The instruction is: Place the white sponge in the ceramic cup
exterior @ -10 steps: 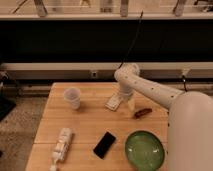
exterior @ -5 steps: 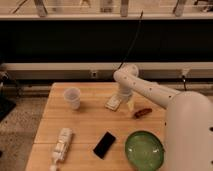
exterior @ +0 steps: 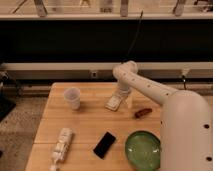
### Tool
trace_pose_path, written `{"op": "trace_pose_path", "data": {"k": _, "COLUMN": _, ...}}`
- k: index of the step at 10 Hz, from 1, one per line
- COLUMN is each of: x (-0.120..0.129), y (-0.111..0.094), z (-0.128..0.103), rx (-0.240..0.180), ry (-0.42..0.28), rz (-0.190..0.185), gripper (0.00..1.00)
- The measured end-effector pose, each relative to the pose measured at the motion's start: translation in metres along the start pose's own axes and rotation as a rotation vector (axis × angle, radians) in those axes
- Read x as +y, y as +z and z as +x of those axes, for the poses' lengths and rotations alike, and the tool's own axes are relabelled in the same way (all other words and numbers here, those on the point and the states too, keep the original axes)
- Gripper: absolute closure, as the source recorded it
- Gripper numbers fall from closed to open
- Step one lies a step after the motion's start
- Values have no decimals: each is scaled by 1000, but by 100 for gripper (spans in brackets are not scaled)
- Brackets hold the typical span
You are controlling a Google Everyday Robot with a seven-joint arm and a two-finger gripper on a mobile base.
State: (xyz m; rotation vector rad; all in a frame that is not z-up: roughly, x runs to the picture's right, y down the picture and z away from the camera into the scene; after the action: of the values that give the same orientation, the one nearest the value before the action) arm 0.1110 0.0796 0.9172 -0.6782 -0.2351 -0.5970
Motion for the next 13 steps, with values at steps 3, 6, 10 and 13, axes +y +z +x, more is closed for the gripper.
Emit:
{"op": "trace_pose_path", "data": {"k": 3, "x": -19, "y": 3, "z": -11, "rx": -31, "ry": -37, "rz": 18, "gripper": 20}}
{"op": "trace_pose_path", "data": {"k": 6, "x": -32, "y": 13, "z": -31, "rx": -66, "ry": -102, "rz": 19, "gripper": 20}}
{"op": "trace_pose_path", "data": {"k": 10, "x": -31, "y": 24, "z": -41, "rx": -101, "ry": -148, "rz": 13, "gripper": 34}}
{"op": "trace_pose_path", "data": {"k": 13, "x": -28, "y": 23, "z": -39, "rx": -116, "ry": -158, "rz": 26, "gripper": 66}}
